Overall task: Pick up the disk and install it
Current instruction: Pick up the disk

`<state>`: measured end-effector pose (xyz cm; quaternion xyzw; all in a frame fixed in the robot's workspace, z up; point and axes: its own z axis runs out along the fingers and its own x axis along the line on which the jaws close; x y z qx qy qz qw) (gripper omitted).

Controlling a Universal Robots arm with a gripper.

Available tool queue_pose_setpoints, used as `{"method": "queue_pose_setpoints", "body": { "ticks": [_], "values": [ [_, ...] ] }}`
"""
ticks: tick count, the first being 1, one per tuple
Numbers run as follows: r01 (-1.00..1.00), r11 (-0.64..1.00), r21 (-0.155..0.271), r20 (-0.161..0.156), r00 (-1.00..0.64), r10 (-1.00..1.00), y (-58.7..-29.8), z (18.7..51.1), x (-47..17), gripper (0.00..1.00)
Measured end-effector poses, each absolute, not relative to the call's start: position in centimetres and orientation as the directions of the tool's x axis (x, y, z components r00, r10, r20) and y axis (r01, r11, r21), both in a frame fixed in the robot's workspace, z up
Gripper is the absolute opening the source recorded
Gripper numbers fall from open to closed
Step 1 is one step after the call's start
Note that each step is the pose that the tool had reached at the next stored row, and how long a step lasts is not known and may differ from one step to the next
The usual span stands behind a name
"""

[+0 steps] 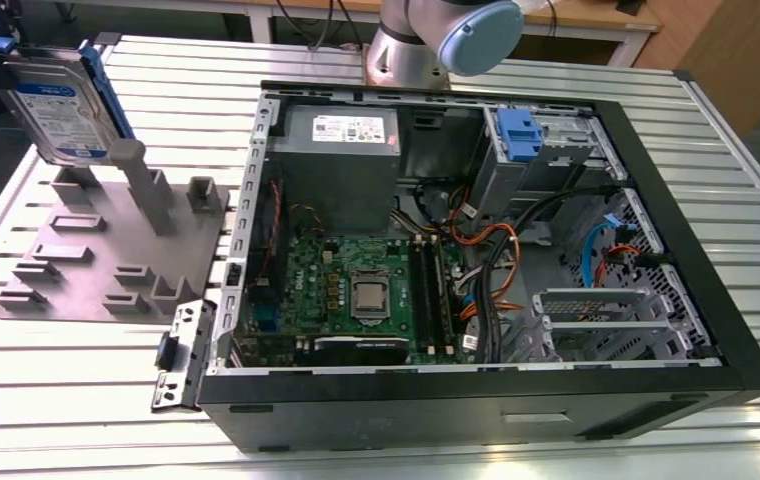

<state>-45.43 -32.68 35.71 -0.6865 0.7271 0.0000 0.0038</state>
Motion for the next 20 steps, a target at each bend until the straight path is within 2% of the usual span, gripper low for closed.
{"method": "queue_pose_setpoints", "body": {
  "ticks": [20],
  "values": [
    [-0.998,0.057,-0.005,-0.005,-0.057,-0.998,-32.68,36.57,-45.43,0.36]
  ]
}}
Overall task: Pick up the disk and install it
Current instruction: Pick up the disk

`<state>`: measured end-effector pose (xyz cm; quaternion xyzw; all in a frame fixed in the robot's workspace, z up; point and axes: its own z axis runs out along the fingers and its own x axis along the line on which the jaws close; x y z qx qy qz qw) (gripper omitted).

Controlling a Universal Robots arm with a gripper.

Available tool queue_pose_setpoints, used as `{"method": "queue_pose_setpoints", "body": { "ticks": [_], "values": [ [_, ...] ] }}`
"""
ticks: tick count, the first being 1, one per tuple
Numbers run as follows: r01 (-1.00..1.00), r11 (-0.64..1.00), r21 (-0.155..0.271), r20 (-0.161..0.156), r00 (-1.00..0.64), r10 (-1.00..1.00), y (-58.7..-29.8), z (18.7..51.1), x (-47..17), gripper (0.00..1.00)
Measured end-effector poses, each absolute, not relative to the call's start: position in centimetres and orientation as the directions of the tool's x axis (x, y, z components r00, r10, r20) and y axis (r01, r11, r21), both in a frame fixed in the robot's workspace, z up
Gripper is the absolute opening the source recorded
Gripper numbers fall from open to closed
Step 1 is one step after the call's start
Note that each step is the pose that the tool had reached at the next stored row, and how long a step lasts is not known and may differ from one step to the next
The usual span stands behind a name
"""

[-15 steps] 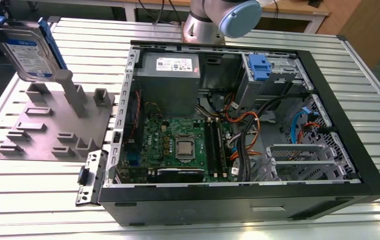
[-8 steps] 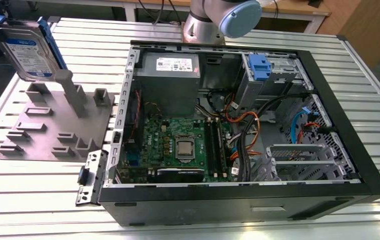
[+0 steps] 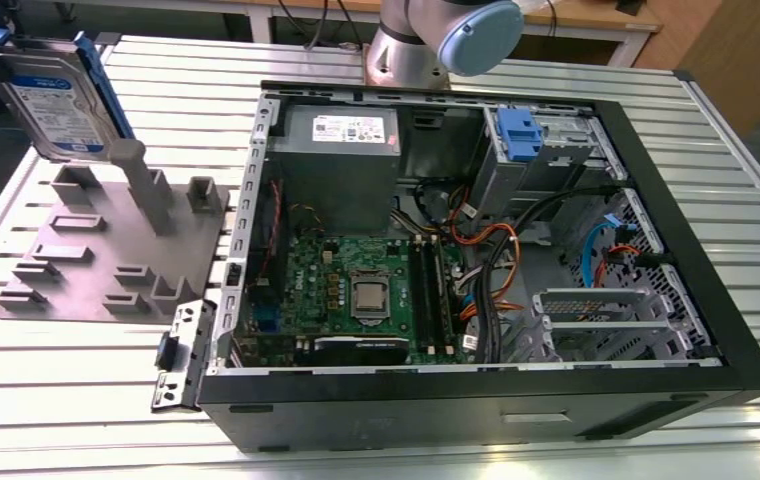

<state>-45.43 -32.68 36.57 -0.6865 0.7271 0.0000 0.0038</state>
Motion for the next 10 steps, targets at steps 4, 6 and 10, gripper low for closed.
{"method": "queue_pose_setpoints", "body": {
  "ticks": [4,6,10],
  "values": [
    [-0.998,0.057,-0.005,-0.005,-0.057,-0.998,-32.68,36.72,-45.43,0.36],
    [-0.998,0.057,-0.006,-0.006,-0.057,-0.998,-32.68,36.77,-45.43,0.36],
    [-0.998,0.057,-0.005,-0.005,-0.057,-0.998,-32.68,36.88,-45.43,0.36]
  ]
}}
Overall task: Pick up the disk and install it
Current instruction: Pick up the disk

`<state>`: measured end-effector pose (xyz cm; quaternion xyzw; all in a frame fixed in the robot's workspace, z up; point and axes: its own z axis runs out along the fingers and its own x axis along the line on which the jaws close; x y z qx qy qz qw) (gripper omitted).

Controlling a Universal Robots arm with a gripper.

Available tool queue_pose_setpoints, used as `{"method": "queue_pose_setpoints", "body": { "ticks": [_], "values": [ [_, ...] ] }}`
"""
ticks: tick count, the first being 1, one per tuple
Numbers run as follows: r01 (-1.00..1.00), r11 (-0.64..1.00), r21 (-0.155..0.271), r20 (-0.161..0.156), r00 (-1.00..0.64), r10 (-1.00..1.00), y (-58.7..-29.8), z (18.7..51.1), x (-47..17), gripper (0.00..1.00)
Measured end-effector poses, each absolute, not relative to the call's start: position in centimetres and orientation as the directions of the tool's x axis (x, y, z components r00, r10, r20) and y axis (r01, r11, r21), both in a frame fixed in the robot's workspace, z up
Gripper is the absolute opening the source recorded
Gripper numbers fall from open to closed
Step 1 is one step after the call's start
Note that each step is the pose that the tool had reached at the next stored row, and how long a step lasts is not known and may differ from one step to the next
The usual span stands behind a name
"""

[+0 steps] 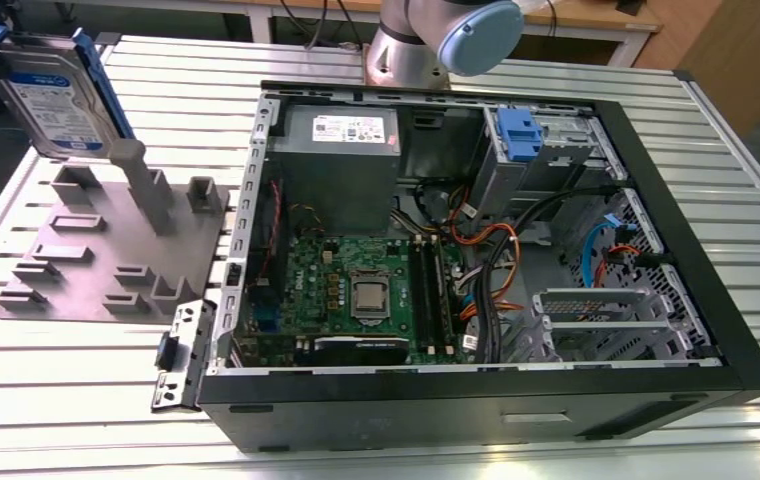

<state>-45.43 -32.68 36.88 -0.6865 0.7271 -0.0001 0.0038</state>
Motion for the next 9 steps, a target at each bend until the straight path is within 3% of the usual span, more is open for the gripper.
{"method": "queue_pose_setpoints", "body": {
  "ticks": [9],
  "values": [
    [-0.998,0.057,-0.005,-0.006,-0.057,-0.998,-32.68,37.04,-45.43,0.36]
  ]
}}
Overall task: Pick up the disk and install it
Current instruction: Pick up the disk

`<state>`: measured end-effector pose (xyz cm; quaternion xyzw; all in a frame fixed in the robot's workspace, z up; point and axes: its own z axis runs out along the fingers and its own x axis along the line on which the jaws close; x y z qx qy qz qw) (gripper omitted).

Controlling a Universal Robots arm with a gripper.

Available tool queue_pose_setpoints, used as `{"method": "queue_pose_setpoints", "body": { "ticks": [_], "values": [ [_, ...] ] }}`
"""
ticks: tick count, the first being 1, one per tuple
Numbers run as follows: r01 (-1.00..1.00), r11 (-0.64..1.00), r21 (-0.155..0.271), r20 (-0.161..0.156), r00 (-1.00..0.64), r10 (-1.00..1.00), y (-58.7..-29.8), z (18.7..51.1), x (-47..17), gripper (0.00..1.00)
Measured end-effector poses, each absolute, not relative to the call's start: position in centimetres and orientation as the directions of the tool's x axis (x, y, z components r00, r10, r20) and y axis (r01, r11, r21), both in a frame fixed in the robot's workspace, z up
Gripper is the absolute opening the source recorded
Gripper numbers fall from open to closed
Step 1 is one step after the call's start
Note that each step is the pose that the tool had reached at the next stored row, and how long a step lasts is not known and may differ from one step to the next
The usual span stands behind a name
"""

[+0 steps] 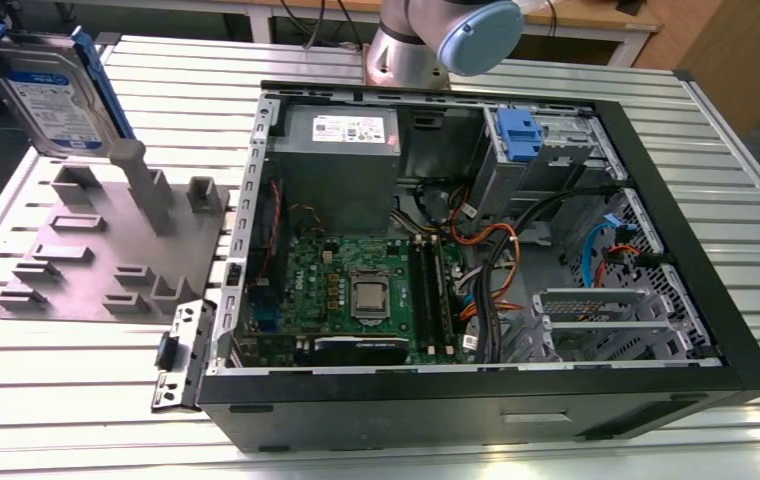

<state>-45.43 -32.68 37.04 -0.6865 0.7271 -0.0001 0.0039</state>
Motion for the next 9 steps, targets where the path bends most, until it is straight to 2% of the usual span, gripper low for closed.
{"method": "queue_pose_setpoints", "body": {
  "ticks": [9],
  "values": [
    [-0.998,0.057,-0.005,-0.005,-0.057,-0.998,-32.68,37.2,-45.43,0.36]
  ]
}}
